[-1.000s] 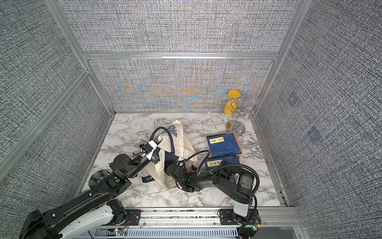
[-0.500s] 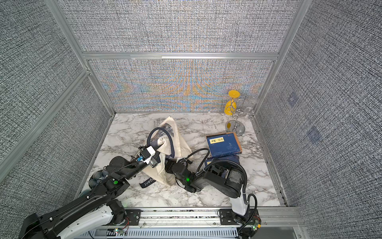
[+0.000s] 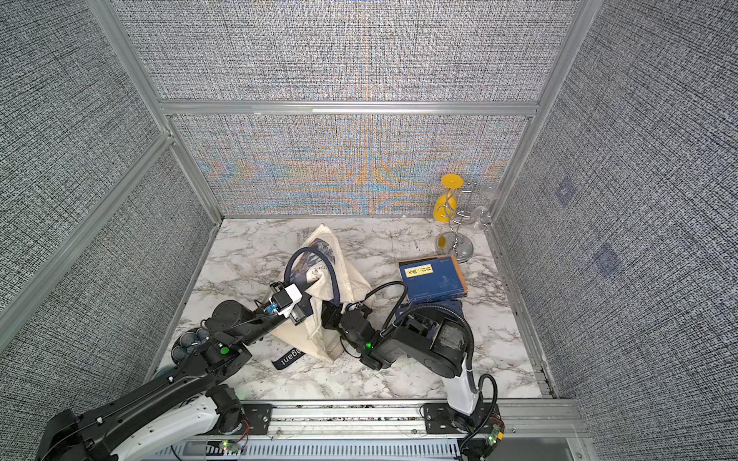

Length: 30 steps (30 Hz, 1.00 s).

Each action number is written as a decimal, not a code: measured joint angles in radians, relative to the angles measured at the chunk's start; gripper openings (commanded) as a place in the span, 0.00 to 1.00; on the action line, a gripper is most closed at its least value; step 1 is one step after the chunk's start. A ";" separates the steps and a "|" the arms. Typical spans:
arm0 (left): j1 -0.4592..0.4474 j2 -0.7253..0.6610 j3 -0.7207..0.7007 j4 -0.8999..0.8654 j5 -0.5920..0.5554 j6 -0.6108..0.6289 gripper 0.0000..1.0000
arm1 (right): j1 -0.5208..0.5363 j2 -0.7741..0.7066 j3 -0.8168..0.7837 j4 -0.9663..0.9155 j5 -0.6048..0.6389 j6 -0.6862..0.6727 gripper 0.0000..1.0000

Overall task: Take out the books from the canvas bag
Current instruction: Pick up the book from the canvas bag.

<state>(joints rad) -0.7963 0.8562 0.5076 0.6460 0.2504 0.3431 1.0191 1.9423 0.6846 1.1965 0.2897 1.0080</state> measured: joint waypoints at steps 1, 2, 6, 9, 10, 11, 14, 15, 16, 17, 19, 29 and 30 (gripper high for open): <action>0.000 0.002 0.001 0.000 0.001 0.000 0.00 | -0.002 -0.005 -0.002 0.000 -0.005 -0.001 0.56; 0.000 0.005 0.005 0.000 0.003 0.000 0.00 | -0.003 -0.011 -0.006 0.001 -0.010 -0.003 0.55; 0.000 0.017 0.010 0.000 0.003 0.000 0.00 | -0.009 -0.021 -0.028 0.006 -0.013 -0.008 0.52; 0.000 0.029 0.012 -0.003 0.003 -0.004 0.00 | -0.013 -0.030 -0.039 0.005 -0.013 -0.008 0.48; 0.000 0.032 0.014 -0.004 0.003 -0.005 0.00 | -0.014 -0.034 -0.040 0.005 -0.013 -0.008 0.46; 0.000 0.037 0.016 -0.007 0.003 -0.007 0.00 | -0.016 -0.041 -0.044 0.005 -0.014 -0.008 0.44; 0.000 0.047 0.025 -0.014 0.002 -0.011 0.00 | -0.017 -0.062 -0.050 -0.005 -0.016 -0.011 0.39; 0.000 0.050 0.029 -0.019 0.002 -0.012 0.00 | -0.017 -0.071 -0.050 -0.013 -0.016 -0.013 0.37; 0.000 0.052 0.033 -0.021 0.000 -0.013 0.00 | -0.018 -0.077 -0.050 -0.019 -0.016 -0.015 0.35; 0.000 0.053 0.038 -0.031 -0.003 -0.014 0.00 | -0.018 -0.084 -0.050 -0.028 -0.016 -0.018 0.34; 0.000 0.052 0.048 -0.046 -0.010 -0.016 0.00 | -0.017 -0.092 -0.052 -0.041 -0.017 -0.020 0.29; 0.000 0.058 0.091 -0.149 -0.079 -0.043 0.00 | -0.016 -0.140 -0.089 -0.072 -0.016 -0.025 0.19; 0.000 0.058 0.095 -0.155 -0.093 -0.045 0.00 | -0.016 -0.148 -0.092 -0.080 -0.015 -0.025 0.18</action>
<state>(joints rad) -0.7963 0.9142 0.6022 0.4911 0.1574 0.2977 1.0031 1.7943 0.5926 1.1164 0.2745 0.9833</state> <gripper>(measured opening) 0.048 0.195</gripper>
